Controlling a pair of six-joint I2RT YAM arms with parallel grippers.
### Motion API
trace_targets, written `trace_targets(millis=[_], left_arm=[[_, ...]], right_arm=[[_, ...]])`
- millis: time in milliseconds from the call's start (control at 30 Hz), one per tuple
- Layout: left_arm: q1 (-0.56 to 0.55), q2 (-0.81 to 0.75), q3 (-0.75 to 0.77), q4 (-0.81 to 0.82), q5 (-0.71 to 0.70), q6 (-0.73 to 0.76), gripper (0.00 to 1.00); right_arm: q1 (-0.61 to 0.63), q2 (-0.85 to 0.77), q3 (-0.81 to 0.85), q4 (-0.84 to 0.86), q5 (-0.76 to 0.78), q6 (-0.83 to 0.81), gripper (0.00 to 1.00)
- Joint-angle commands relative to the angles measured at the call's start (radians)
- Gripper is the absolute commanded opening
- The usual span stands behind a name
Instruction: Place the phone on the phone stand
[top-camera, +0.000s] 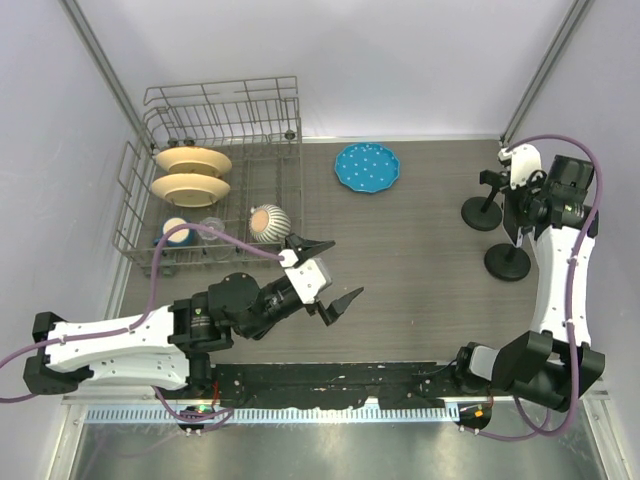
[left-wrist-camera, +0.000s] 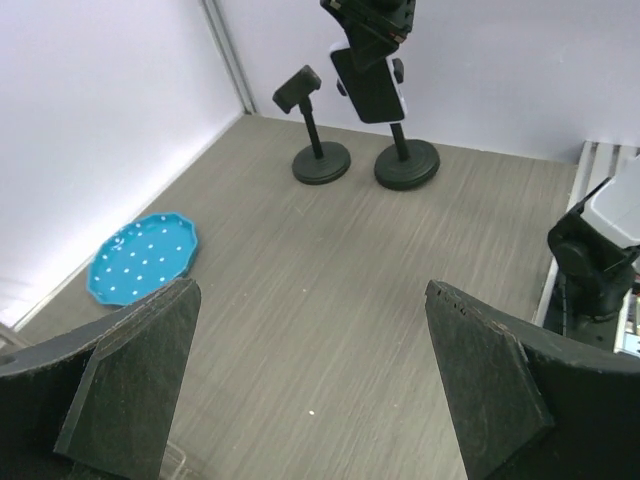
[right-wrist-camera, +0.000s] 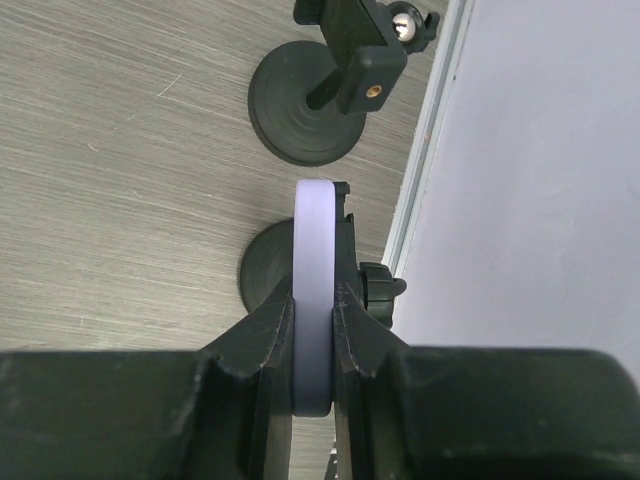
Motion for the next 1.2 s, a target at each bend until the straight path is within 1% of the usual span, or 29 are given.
trace_targets(millis=[0,133,333,367,400,433,533,600,667,767,800,833,867,900,967,1033,1067,1167], left_arm=[[-0.019,-0.015,-0.028,0.102,-0.064,0.062,1.00],[-0.026,-0.013,-0.034,0.109,-0.065,0.067,1.00],[-0.026,-0.010,-0.032,0.107,-0.076,0.073,1.00],[-0.026,-0.012,-0.032,0.107,-0.076,0.073,1.00],[-0.026,-0.009,-0.032,0.107,-0.076,0.071,1.00],[-0.026,-0.007,-0.032,0.106,-0.076,0.073,1.00],[-0.026,-0.003,-0.032,0.104,-0.073,0.073,1.00],[-0.026,0.000,-0.034,0.104,-0.074,0.073,1.00],[-0.024,0.002,-0.034,0.104,-0.076,0.074,1.00],[-0.021,0.005,-0.032,0.104,-0.077,0.070,1.00],[-0.021,0.007,-0.031,0.103,-0.076,0.070,1.00],[-0.020,0.007,-0.029,0.098,-0.074,0.068,1.00],[-0.018,0.008,-0.029,0.096,-0.074,0.067,1.00],[-0.018,0.007,-0.029,0.096,-0.074,0.068,1.00],[-0.013,0.005,-0.028,0.096,-0.076,0.068,1.00],[-0.012,0.005,-0.029,0.096,-0.082,0.074,1.00],[-0.010,0.008,-0.029,0.096,-0.083,0.074,1.00],[0.000,0.017,-0.029,0.095,-0.071,0.068,1.00]], right_arm=[[-0.005,0.017,-0.010,-0.044,-0.068,-0.087,0.01],[-0.004,-0.033,-0.108,0.020,-0.098,-0.093,0.01],[0.030,-0.122,-0.200,0.100,0.028,-0.092,0.01],[0.033,-0.137,-0.212,0.114,0.042,-0.090,0.02],[0.035,-0.159,-0.222,0.125,0.063,-0.084,0.07],[0.039,-0.168,-0.237,0.139,0.073,-0.081,0.22],[0.044,-0.181,-0.251,0.159,0.083,-0.064,0.36],[0.045,-0.173,-0.252,0.171,0.108,-0.046,0.40],[0.047,-0.164,-0.242,0.173,0.134,-0.035,0.41],[0.048,-0.161,-0.216,0.174,0.189,-0.006,0.51],[0.048,-0.164,-0.210,0.173,0.203,0.000,0.62],[0.048,-0.165,-0.190,0.168,0.211,0.014,0.65],[0.050,-0.167,-0.180,0.163,0.211,0.020,0.73],[0.052,-0.171,-0.170,0.157,0.211,0.028,0.83],[0.052,-0.171,-0.139,0.151,0.211,0.062,0.84],[0.052,-0.167,-0.096,0.140,0.252,0.092,0.85],[0.052,-0.167,-0.078,0.137,0.266,0.133,0.85],[0.052,-0.177,-0.038,0.186,0.295,0.224,0.85]])
